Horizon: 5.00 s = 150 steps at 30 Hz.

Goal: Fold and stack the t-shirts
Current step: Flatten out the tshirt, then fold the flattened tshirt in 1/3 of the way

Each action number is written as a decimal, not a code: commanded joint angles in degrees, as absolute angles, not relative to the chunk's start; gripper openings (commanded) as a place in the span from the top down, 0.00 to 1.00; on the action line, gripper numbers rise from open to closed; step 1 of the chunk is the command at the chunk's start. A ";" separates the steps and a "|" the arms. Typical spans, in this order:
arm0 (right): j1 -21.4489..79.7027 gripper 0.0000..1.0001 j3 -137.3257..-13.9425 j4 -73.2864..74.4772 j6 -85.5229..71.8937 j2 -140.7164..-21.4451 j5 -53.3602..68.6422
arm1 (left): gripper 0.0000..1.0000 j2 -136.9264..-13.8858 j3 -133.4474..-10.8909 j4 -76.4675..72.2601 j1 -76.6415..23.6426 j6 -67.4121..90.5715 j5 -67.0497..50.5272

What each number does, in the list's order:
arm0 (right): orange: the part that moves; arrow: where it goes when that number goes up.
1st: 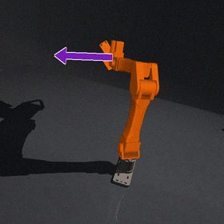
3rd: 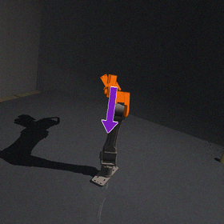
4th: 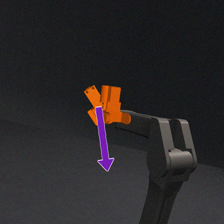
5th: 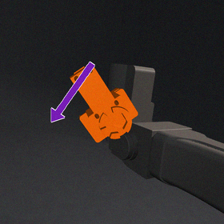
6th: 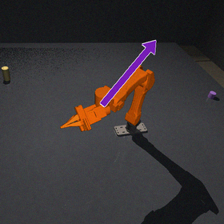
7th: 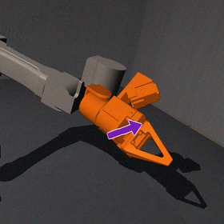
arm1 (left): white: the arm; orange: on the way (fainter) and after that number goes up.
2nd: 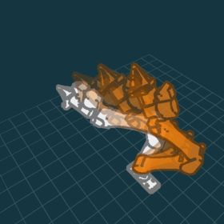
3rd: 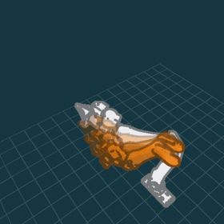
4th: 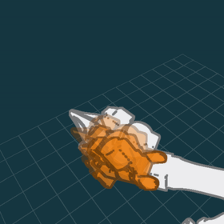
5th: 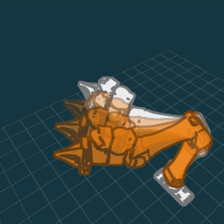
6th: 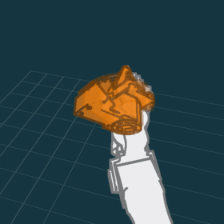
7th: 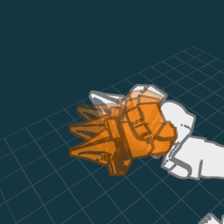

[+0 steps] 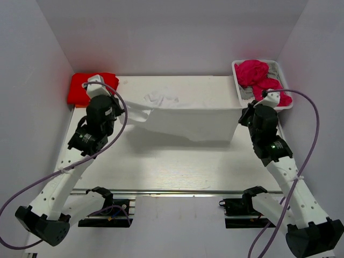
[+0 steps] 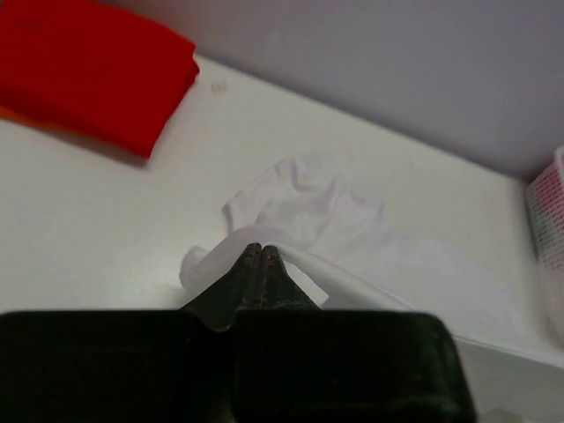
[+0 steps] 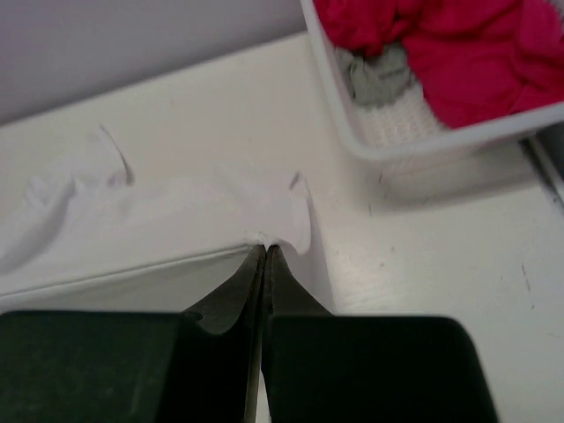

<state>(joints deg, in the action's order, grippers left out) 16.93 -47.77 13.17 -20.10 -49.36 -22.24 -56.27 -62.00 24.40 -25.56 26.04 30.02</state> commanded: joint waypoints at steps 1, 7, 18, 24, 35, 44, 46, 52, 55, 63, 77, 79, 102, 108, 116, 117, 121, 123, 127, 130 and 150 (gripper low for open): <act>16.79 1.00 -54.05 8.96 -15.91 -47.29 -27.68 | 1.00 -54.40 -70.72 23.39 -25.31 21.37 33.50; 16.96 1.00 -61.16 4.84 -11.17 -42.81 -23.31 | 1.00 -52.92 -79.18 18.99 -25.31 13.89 28.83; 16.96 1.00 -75.84 10.01 -4.93 -40.17 -11.87 | 1.00 -49.39 -91.22 19.59 -25.31 6.42 15.30; 16.88 1.00 -81.55 13.35 -4.05 -37.62 -4.50 | 1.00 -48.78 -100.26 21.88 -25.31 4.22 7.92; 16.96 1.00 -85.34 17.05 -4.83 -32.61 -0.62 | 1.00 -48.08 -108.98 26.28 -25.31 2.72 0.71; 16.87 1.00 -79.65 15.39 -6.68 -32.17 -5.36 | 1.00 -47.02 -102.15 22.86 -25.31 3.96 -0.97; 16.88 1.00 -76.75 13.63 -7.29 -33.31 -7.29 | 1.00 -48.51 -99.51 20.84 -25.31 3.96 1.65; 16.96 1.00 -66.46 7.92 -9.75 -40.84 -16.51 | 1.00 -54.66 -88.61 15.49 -25.93 5.01 12.03; 16.88 1.00 -60.84 3.44 -11.07 -46.81 -19.24 | 1.00 -61.14 -84.12 13.19 -25.22 5.71 17.64; 16.08 1.00 -61.60 -4.57 -12.30 -70.45 -22.41 | 1.00 -82.77 -86.38 8.09 -23.99 5.19 27.69; 11.78 1.00 -82.86 -7.37 -7.65 -101.85 -20.57 | 1.00 -114.86 -108.36 9.32 -15.30 6.32 25.23; 11.25 1.00 -84.28 -8.95 -7.30 -105.81 -19.52 | 1.00 -118.20 -110.30 8.27 -14.68 6.33 23.47; 10.11 1.00 -87.02 -18.46 -0.97 -116.37 -18.28 | 1.00 -121.65 -102.32 4.39 -10.99 9.31 15.56; 10.11 1.00 -82.28 -17.49 -1.23 -114.09 -18.02 | 1.00 -116.20 -90.81 2.65 -10.99 11.86 14.85; 10.11 1.00 -76.82 -16.52 -2.90 -112.06 -16.88 | 1.00 -113.73 -84.02 2.64 -10.99 12.39 11.08; 10.11 1.00 -76.29 -15.91 -2.90 -112.06 -16.27 | 1.00 -114.25 -84.02 2.64 -10.99 12.39 10.55; 10.19 1.00 -75.24 -14.59 -3.86 -112.24 -17.58 | 1.00 -115.31 -84.55 7.10 -10.99 13.62 11.42; 10.20 1.00 -74.62 -14.33 -4.48 -111.89 -17.84 | 1.00 -115.93 -86.56 9.22 -10.99 14.23 12.04; 10.20 0.96 -73.47 -13.80 -5.27 -111.44 -17.75 | 0.95 -118.12 -88.33 13.62 -10.99 14.24 11.43; 10.28 0.87 -73.57 -12.22 -6.06 -111.53 -18.46 | 0.81 -118.65 -88.33 15.20 -10.99 14.94 10.82; 10.46 0.10 -80.06 -7.38 -8.00 -108.19 4.74 | 0.00 -116.34 -97.18 15.12 -10.99 12.57 -0.95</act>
<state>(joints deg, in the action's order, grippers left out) 10.50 -76.29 -7.57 -7.38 -107.37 -2.28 -117.62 -91.42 17.28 -11.31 13.56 5.37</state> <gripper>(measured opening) 0.902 0.995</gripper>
